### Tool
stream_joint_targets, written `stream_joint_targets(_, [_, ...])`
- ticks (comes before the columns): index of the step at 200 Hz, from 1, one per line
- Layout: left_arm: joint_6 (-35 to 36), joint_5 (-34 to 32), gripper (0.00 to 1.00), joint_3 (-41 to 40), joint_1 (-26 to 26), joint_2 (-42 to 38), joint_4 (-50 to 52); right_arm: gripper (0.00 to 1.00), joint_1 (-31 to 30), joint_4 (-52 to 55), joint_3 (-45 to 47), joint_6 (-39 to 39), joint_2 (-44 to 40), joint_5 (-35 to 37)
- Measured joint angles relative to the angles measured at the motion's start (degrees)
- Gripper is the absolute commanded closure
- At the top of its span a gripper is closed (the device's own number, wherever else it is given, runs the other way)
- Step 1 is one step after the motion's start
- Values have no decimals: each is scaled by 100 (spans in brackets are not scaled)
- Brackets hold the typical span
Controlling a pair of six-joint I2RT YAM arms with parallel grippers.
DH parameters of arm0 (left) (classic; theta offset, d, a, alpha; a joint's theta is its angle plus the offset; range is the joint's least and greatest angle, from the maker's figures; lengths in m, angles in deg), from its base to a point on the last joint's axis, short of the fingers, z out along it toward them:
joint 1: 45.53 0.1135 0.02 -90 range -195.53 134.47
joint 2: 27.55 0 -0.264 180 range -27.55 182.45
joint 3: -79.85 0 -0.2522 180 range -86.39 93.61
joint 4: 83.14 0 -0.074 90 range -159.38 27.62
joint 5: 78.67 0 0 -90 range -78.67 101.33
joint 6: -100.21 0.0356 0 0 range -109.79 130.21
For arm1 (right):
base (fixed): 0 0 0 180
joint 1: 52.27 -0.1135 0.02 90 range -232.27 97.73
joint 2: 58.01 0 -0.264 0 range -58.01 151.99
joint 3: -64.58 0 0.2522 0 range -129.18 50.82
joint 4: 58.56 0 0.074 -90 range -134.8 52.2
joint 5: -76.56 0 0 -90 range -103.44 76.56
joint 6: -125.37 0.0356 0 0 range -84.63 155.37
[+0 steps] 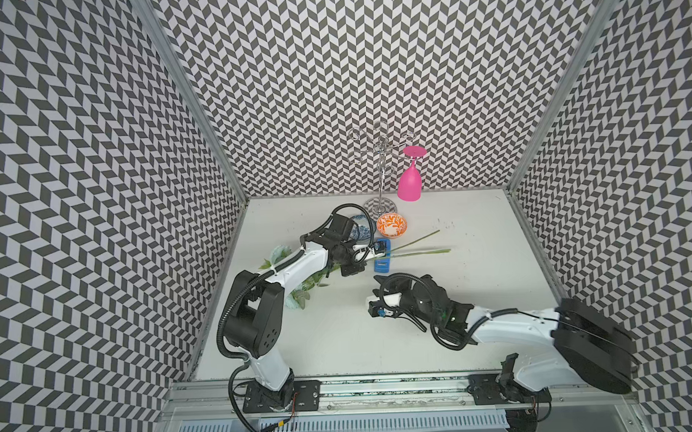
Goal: Wrap bouquets with tape
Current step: Wrap the tape around the bouquet.
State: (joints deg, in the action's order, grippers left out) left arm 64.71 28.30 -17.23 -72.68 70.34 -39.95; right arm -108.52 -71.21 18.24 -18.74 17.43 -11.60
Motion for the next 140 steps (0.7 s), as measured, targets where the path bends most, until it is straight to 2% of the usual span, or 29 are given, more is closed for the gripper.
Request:
stream_joint_targets(8, [-2,-46,100,-61,9,-70,-90,41,90,413,-52,378,-409,-363])
stream_joint_targets(32, [-2,-101,100,-168,2,-249,-328,32,664,1414,-426,1499,-1303,-1604])
stream_joint_targets(55, [4,-168,100,-291,-24,-376,-608,27,1895,2151,-1296,2765,-1495,-2924])
stream_joint_targets(71, [11,-293,100,-511,-50,-474,-883,26,2765,2503,-1947,3495,-1364,-3499])
stream_joint_targets(88, [52,-442,100,-804,-94,-616,-1169,30,3475,3012,-2782,4065,-881,-3788])
stream_joint_targets(106, [127,-680,100,-1128,-164,-772,-1530,32,3834,3709,-3716,4258,-44,-3895])
stream_joint_targets(140, [315,-1152,100,-1602,-407,-986,-2238,35,3871,5595,-5254,3563,1884,-4234])
